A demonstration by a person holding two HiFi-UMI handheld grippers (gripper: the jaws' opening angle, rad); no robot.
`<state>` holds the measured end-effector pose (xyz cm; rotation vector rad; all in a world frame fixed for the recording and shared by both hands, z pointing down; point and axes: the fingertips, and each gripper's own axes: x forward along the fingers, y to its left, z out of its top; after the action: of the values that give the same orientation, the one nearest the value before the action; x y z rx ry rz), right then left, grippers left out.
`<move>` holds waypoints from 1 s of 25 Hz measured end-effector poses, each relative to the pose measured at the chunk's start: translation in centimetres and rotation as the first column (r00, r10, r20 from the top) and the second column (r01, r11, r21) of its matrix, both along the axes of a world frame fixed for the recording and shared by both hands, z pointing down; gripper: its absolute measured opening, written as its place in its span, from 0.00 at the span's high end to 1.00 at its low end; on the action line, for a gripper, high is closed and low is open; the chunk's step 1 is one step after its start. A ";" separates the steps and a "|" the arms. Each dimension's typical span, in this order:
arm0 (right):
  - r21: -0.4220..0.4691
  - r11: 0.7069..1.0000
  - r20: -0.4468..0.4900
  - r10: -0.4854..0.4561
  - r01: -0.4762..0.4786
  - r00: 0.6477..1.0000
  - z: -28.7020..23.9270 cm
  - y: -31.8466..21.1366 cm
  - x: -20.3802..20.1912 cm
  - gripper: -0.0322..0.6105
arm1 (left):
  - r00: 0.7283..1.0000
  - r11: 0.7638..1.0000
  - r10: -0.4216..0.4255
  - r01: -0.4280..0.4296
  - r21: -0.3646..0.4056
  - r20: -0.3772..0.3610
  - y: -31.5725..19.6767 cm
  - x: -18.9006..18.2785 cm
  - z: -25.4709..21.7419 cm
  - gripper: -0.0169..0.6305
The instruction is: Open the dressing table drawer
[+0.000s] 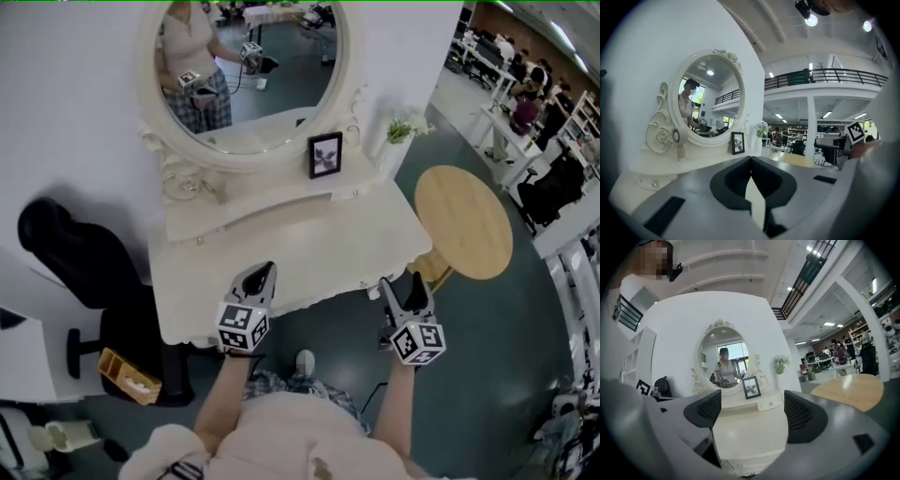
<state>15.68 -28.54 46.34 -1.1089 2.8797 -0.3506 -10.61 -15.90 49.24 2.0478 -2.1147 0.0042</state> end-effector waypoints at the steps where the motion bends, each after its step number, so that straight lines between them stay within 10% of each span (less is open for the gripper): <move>1: -0.007 1.000 0.001 -0.024 0.024 1.000 0.2 -1.0 -0.8 0.30 | 1.000 1.000 -0.024 0.024 -0.010 0.000 -0.1 -0.4 0.2 0.93; 25: -0.008 0.976 -0.081 -0.217 0.217 0.973 1.3 -13.7 -13.1 0.35 | 0.976 0.978 -0.207 0.208 -0.015 0.064 -10.9 -7.9 0.4 0.93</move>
<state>2.58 -42.20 47.65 -0.8269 3.0812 -0.3185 -18.49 -26.83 49.65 1.8274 -2.3456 0.0611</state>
